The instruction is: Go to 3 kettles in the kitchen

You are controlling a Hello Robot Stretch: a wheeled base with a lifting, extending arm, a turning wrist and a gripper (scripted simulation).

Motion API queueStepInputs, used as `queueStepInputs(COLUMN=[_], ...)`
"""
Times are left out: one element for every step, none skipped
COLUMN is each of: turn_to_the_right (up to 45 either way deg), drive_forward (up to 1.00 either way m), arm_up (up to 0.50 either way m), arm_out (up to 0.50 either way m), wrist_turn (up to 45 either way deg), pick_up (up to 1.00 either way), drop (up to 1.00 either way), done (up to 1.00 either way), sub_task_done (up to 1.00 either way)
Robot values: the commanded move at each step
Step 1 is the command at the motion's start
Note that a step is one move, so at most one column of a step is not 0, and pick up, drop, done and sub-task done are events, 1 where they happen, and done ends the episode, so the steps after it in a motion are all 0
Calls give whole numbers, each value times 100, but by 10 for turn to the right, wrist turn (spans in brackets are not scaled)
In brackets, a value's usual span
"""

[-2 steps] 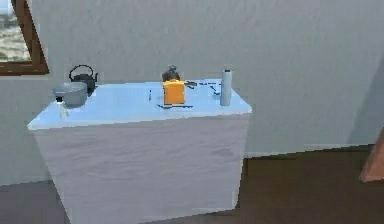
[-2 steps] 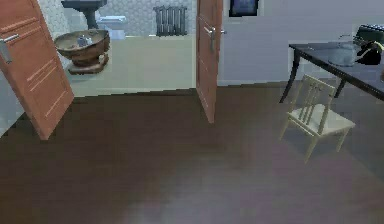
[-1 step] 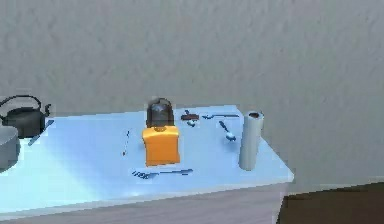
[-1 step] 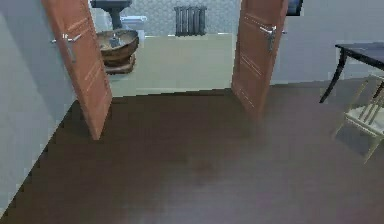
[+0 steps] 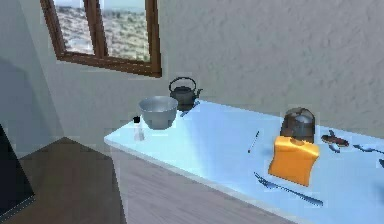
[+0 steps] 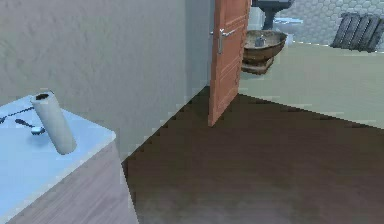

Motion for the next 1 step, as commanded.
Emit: queueStepInputs(turn_to_the_right=[0], drive_forward=[0], arm_up=[0], arm_out=[0], wrist_turn=[0], pick_up=[0], drop=[0], done=[100], sub_task_done=[0])
